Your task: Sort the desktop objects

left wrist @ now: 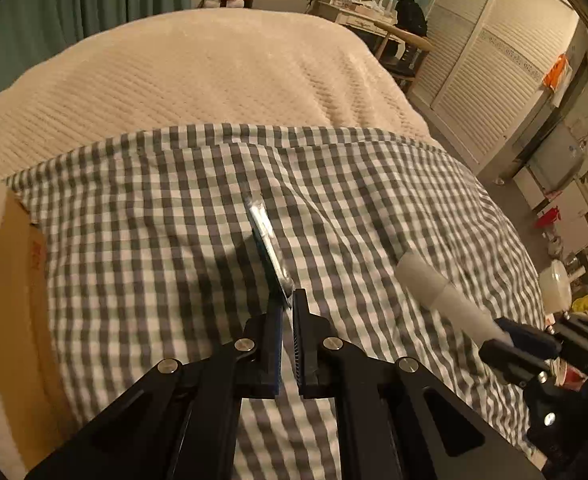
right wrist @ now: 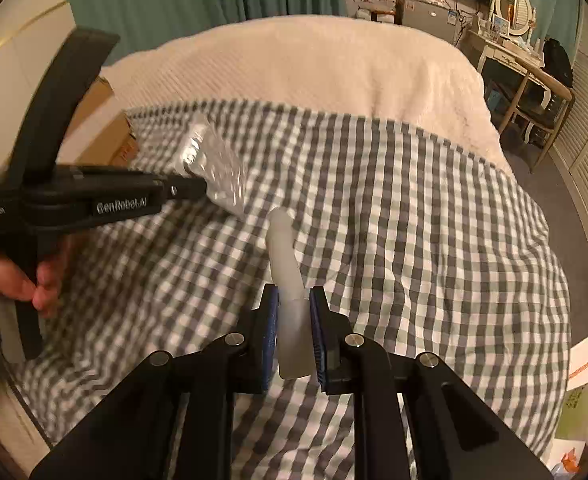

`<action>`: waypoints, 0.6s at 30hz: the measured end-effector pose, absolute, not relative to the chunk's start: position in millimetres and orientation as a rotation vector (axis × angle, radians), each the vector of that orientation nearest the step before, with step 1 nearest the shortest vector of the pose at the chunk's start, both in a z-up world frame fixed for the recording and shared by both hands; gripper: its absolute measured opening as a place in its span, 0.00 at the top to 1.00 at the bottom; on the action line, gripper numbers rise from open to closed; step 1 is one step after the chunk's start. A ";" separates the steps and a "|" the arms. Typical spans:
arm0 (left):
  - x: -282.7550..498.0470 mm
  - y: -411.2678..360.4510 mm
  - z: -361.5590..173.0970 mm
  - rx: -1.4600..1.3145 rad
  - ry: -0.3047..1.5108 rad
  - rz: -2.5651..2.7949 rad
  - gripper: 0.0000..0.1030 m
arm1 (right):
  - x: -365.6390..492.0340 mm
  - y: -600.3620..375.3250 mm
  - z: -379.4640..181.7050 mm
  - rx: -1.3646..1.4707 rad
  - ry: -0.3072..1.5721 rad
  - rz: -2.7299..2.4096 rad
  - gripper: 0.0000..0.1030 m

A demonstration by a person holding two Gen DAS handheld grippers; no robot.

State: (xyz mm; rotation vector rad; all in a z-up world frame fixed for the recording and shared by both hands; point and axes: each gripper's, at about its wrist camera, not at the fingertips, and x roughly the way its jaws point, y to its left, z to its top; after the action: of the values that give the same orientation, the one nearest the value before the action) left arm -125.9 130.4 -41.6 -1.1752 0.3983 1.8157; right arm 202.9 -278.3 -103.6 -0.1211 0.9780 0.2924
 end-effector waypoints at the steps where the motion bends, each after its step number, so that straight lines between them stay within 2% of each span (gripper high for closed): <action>1: -123.1 122.8 -36.7 -1.167 0.405 1.823 0.95 | 201.9 -277.2 -98.1 -0.120 0.969 0.291 0.85; 5: -112.8 101.5 -22.1 -1.172 0.397 1.810 0.95 | 182.6 -270.6 -73.8 -0.123 0.945 0.289 0.85; 11: -100.4 91.8 -42.4 -1.298 0.431 1.767 0.94 | 164.4 -261.0 -51.1 -0.127 0.911 0.280 0.85; 13: -99.4 87.6 -48.7 -1.308 0.465 1.780 0.82 | 159.0 -259.5 -47.9 -0.123 0.904 0.277 0.85; 15: -101.6 86.1 -53.6 -1.288 0.511 1.817 0.45 | 155.5 -258.5 -46.7 -0.124 0.904 0.281 0.85; 16: -102.5 85.2 -54.6 -1.266 0.519 1.844 0.41 | 155.1 -258.4 -48.2 -0.126 0.905 0.283 0.85; 18: -107.7 88.2 -56.5 -1.220 0.509 1.884 0.39 | 156.5 -259.5 -53.3 -0.122 0.914 0.286 0.85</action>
State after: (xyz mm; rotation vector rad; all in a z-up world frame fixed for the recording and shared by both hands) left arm -107.7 88.2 -56.5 -1.2205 0.5088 1.8839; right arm 156.5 -259.5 -53.3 -0.1223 0.9140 0.2865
